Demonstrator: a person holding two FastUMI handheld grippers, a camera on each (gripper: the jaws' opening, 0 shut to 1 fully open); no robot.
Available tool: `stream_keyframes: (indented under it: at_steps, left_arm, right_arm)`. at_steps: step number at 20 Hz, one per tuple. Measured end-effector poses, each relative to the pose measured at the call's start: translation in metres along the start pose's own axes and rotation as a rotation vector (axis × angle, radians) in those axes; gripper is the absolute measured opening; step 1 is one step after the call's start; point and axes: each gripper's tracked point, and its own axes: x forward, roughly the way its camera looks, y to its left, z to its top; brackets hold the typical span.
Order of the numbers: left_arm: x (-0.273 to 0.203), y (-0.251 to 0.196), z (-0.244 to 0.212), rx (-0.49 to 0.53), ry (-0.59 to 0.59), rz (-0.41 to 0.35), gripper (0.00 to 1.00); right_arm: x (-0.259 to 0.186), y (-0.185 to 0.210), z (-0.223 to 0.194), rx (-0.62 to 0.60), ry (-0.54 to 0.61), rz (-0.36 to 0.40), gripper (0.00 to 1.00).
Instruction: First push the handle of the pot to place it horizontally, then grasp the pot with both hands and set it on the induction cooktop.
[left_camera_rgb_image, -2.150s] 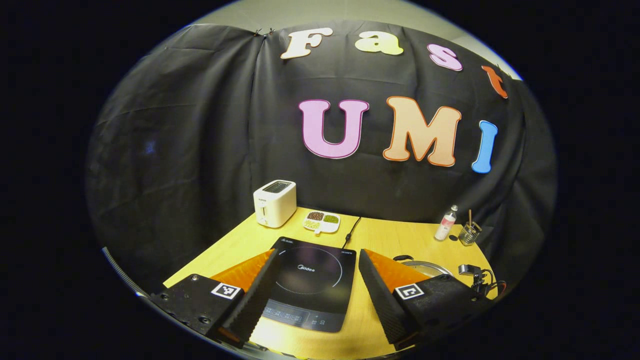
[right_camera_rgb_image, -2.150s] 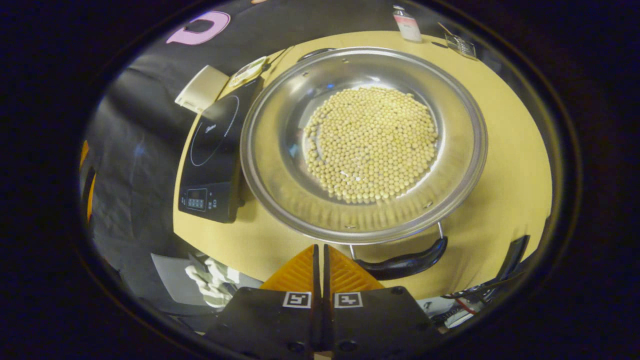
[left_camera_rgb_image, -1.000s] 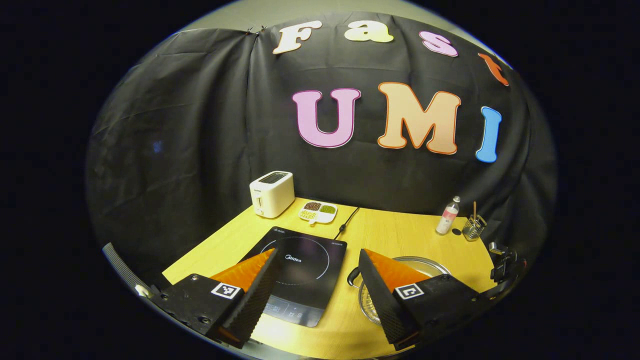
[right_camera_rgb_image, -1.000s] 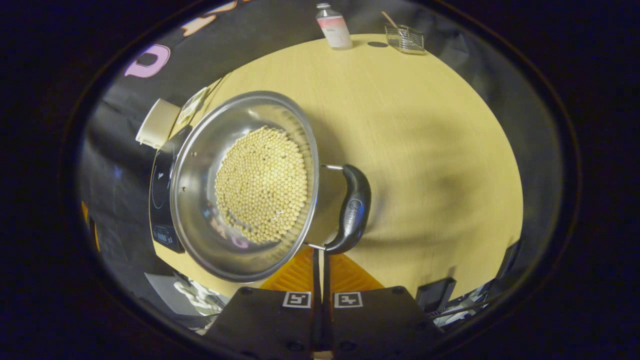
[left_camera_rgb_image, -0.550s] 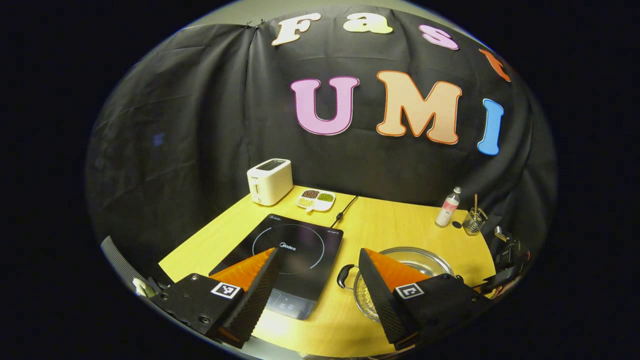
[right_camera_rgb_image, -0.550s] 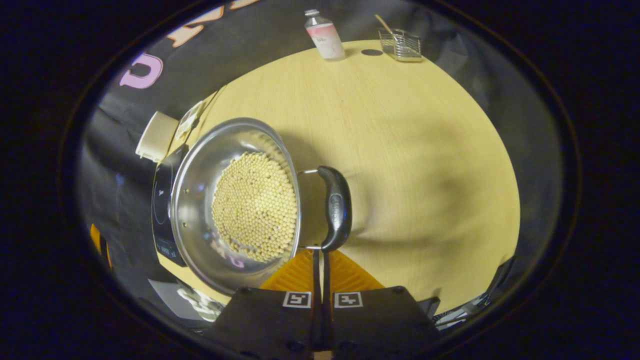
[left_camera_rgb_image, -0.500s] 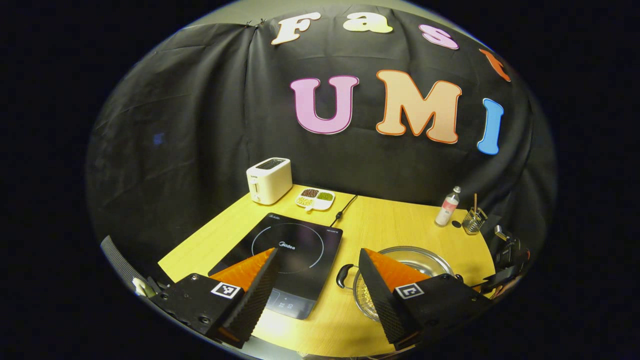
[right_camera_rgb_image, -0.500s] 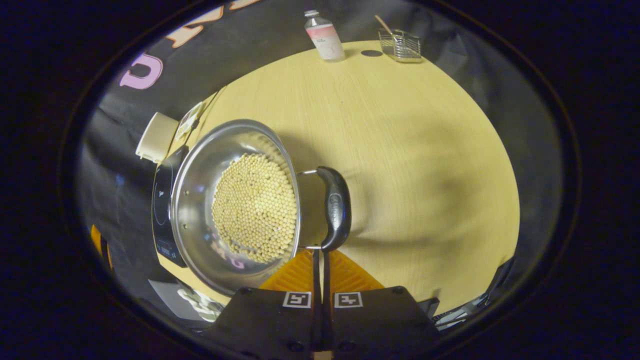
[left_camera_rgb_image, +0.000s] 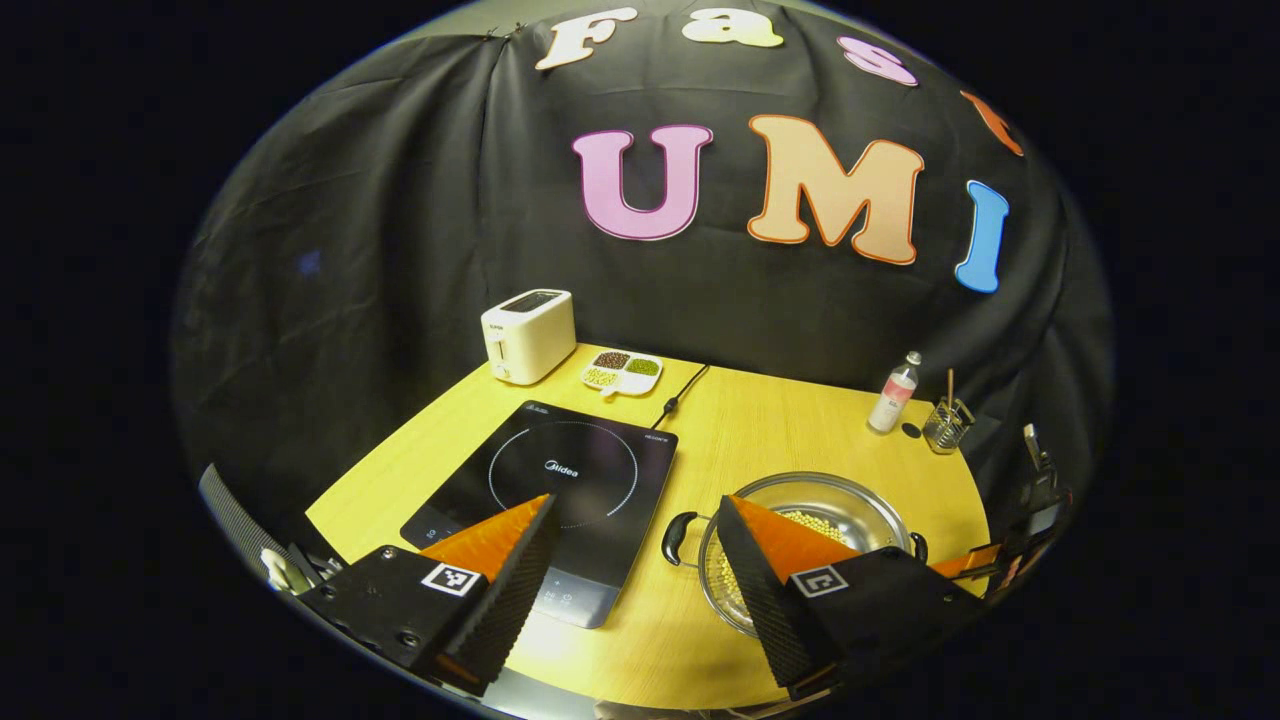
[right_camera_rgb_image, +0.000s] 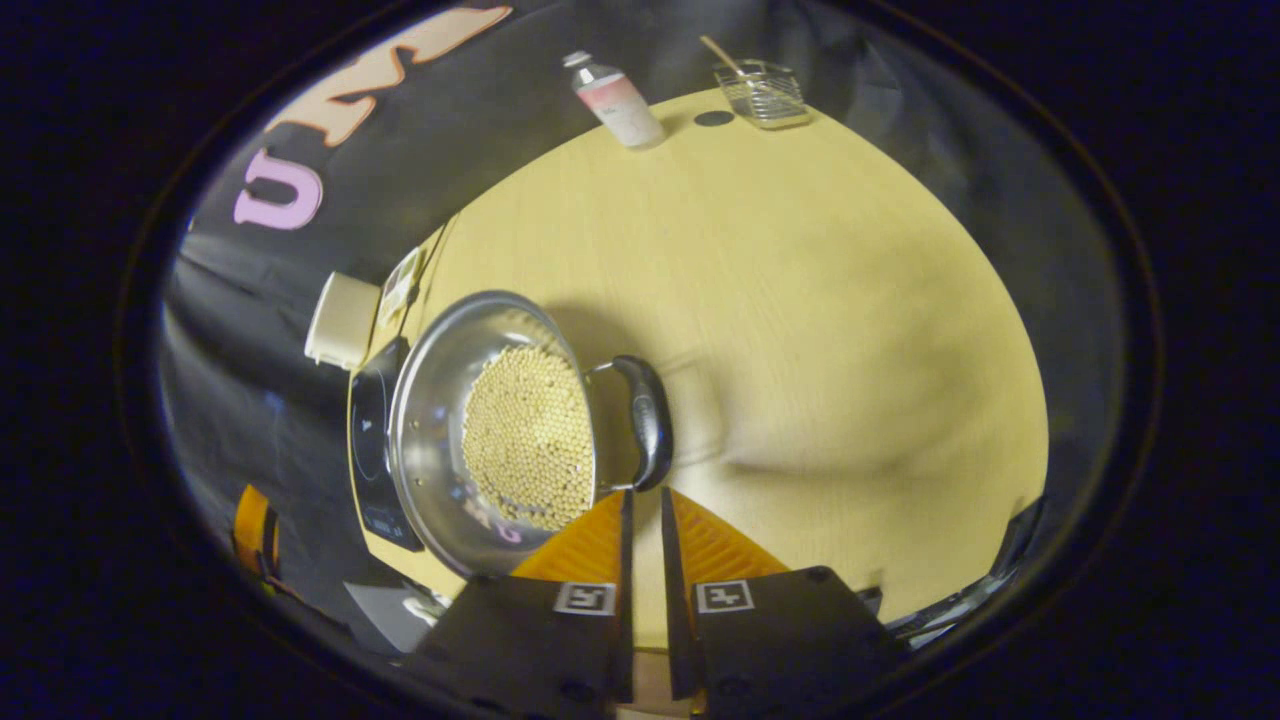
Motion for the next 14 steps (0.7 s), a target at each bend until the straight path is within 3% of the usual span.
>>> stream_keyframes:
  at_steps: [1,3,5,6,7,14]
  left_arm:
    - [0.002,-0.002,0.000,0.002,0.006,-0.007,0.97]
    - [0.010,-0.007,-0.004,0.002,0.027,-0.030,0.97]
    - [0.019,-0.011,-0.007,0.001,0.057,-0.055,0.97]
    - [0.024,-0.016,-0.011,0.002,0.081,-0.079,0.97]
    - [0.029,-0.020,-0.015,0.004,0.108,-0.109,0.96]
    - [0.080,-0.034,-0.055,0.014,0.348,-0.202,0.92]
  right_arm:
    - [-0.004,-0.001,0.008,0.036,-0.019,0.003,0.27]
    - [-0.010,-0.007,0.026,0.089,-0.065,0.007,0.69]
    - [-0.022,-0.009,0.041,0.129,-0.107,0.030,0.89]
    - [-0.024,-0.007,0.045,0.143,-0.122,0.045,0.89]
    - [-0.025,-0.004,0.050,0.156,-0.131,0.062,0.99]
    - [-0.008,0.013,0.044,0.132,-0.067,0.084,1.00]
